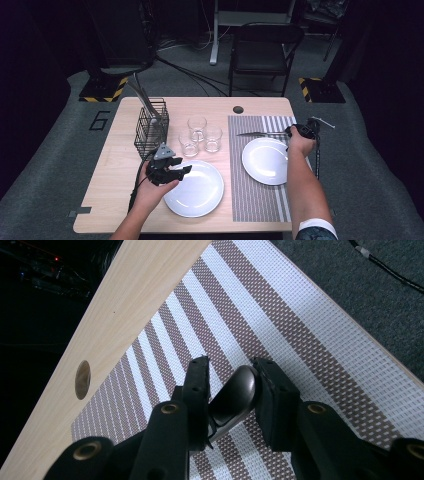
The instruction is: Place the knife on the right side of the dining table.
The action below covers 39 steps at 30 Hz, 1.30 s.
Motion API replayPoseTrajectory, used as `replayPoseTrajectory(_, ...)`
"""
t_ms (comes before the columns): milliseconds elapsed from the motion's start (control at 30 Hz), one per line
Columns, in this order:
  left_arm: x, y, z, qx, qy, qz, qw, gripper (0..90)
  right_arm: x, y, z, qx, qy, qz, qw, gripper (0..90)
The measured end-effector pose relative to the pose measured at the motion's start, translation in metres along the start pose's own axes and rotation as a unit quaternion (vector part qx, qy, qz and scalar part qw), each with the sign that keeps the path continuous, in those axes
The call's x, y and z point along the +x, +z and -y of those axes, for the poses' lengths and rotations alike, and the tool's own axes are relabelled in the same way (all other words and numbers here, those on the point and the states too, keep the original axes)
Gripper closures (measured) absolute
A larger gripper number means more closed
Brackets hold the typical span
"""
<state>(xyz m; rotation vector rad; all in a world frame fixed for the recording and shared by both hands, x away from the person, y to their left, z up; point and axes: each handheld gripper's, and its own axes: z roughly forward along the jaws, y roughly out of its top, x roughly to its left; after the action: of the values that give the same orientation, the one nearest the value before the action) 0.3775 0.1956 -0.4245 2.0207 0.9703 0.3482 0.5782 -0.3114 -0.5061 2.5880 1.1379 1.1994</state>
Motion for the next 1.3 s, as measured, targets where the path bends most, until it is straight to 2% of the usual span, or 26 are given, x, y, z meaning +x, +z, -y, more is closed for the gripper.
replayPoseTrajectory(900,0.0000,0.0023,0.0009,0.004,0.002,0.001,1.0000,49.7,-0.0027,0.0013,-0.0003,0.000,0.003,0.007,1.0000,64.9)
replayPoseTrajectory(1100,-0.0003,0.0017,0.0009,0.003,-0.004,0.000,1.0000,49.7,-0.0040,-0.0008,-0.0009,-0.004,-0.009,0.018,0.9998,64.4)
replayPoseTrajectory(1300,0.0003,0.0013,0.0008,0.003,-0.001,0.000,1.0000,49.8,-0.0045,-0.0040,-0.0017,-0.003,-0.009,0.032,0.9995,64.5)
